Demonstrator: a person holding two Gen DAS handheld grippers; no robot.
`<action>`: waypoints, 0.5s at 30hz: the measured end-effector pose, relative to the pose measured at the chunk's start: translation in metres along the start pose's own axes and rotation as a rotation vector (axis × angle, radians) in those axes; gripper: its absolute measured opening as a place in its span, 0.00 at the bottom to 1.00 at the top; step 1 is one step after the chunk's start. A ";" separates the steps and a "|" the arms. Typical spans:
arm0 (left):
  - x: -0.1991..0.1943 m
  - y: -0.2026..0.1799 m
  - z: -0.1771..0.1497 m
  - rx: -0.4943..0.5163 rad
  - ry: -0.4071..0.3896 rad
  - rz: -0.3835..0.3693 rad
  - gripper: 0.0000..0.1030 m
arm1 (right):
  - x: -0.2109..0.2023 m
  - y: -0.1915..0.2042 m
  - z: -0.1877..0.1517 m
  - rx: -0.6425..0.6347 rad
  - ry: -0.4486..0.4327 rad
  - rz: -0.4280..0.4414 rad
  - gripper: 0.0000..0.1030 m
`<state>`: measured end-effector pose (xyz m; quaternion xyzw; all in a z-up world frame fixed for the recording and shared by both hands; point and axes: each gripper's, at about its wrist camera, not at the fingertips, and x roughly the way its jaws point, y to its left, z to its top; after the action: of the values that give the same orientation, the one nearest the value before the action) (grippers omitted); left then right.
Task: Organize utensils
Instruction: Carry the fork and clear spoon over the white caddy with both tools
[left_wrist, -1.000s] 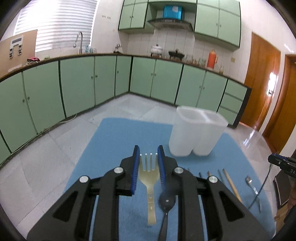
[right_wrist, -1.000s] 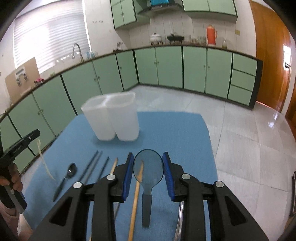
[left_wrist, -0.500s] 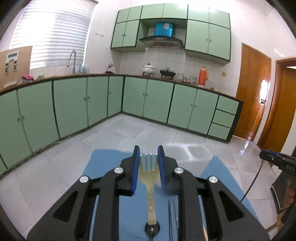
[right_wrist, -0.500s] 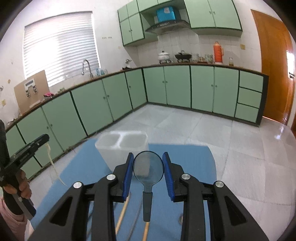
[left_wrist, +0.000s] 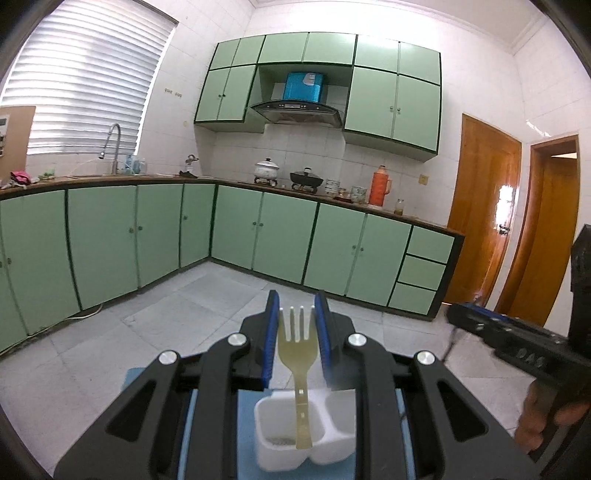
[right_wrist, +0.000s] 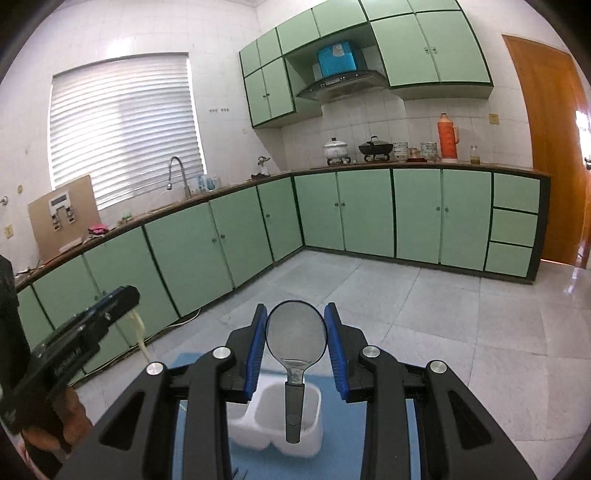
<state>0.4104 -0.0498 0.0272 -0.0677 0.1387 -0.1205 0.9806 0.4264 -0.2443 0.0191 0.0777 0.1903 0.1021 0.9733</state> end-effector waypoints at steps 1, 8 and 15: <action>0.008 -0.001 -0.001 0.001 0.003 0.002 0.18 | 0.006 0.001 0.001 0.003 -0.001 -0.002 0.30; 0.054 -0.003 -0.022 0.034 0.036 0.039 0.18 | 0.055 0.006 -0.014 -0.009 0.029 -0.025 0.30; 0.076 0.009 -0.056 0.050 0.111 0.060 0.18 | 0.080 0.005 -0.045 -0.002 0.099 -0.015 0.30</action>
<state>0.4675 -0.0663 -0.0469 -0.0322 0.1917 -0.0982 0.9760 0.4806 -0.2161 -0.0492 0.0704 0.2386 0.0988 0.9635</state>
